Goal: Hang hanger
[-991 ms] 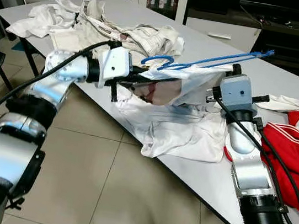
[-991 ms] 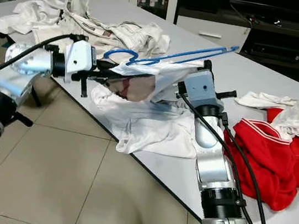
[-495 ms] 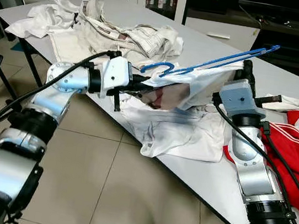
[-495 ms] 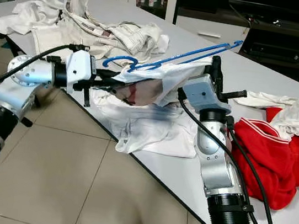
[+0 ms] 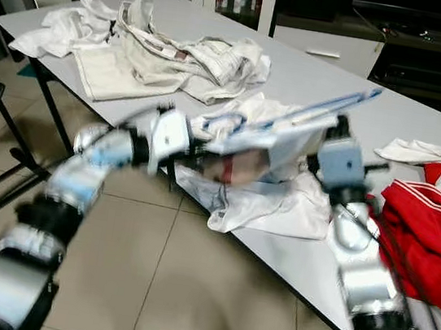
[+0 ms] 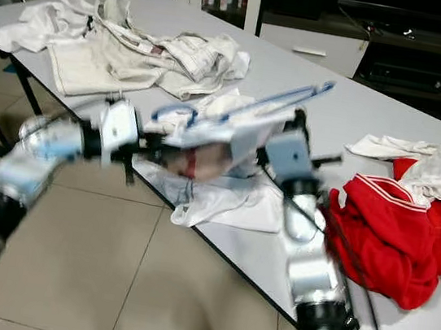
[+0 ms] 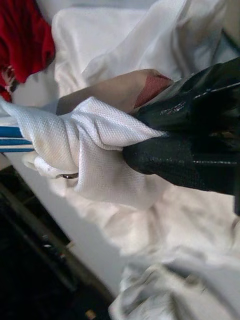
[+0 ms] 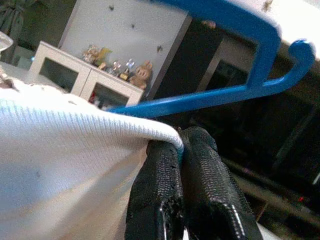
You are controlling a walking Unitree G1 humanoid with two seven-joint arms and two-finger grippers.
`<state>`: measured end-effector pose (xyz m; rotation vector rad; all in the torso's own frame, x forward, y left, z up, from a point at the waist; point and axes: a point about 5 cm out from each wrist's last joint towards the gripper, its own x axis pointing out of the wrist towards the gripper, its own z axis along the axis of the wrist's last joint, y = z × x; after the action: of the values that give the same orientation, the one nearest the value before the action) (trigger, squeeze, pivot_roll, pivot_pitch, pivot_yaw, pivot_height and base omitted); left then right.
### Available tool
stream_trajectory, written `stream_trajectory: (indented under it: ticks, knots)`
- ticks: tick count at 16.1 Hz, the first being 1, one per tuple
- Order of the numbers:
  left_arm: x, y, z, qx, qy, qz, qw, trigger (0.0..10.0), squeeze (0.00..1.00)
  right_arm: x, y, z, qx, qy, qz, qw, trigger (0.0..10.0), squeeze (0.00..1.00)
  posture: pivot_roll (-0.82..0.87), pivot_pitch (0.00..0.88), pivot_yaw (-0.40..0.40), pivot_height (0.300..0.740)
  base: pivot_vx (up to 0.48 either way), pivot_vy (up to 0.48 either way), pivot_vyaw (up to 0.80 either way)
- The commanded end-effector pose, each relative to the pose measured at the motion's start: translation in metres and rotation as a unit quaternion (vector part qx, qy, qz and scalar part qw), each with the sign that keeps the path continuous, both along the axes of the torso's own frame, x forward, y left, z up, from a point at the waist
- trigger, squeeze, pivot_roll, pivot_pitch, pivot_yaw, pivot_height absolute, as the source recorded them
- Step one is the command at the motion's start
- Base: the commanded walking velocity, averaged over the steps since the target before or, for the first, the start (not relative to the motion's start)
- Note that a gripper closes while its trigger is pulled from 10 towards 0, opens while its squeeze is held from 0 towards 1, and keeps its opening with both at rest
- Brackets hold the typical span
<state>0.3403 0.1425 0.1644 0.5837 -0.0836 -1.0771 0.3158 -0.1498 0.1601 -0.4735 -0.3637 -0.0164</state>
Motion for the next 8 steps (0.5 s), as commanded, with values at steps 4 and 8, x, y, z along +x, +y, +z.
stream_trajectory:
  ticks: [4, 8]
  knots:
    - [0.0001, 0.0072, -0.0041, 0.019, 0.011, 0.014, 1.000, 0.0, 0.00, 0.0013, -0.0172, 0.0121, 0.025, -0.022, -0.038, 0.999, 1.5, 0.00, 0.01, 0.000, 0.069, 0.723, 0.000, 0.000, 0.00]
    - [0.0001, 0.0072, -0.0041, 0.019, 0.011, 0.014, 1.000, 0.0, 0.00, 0.0013, -0.0172, 0.0121, 0.025, -0.022, -0.038, 0.999, 1.5, 0.00, 0.01, 0.000, 0.069, 0.723, 0.000, 0.000, 0.00]
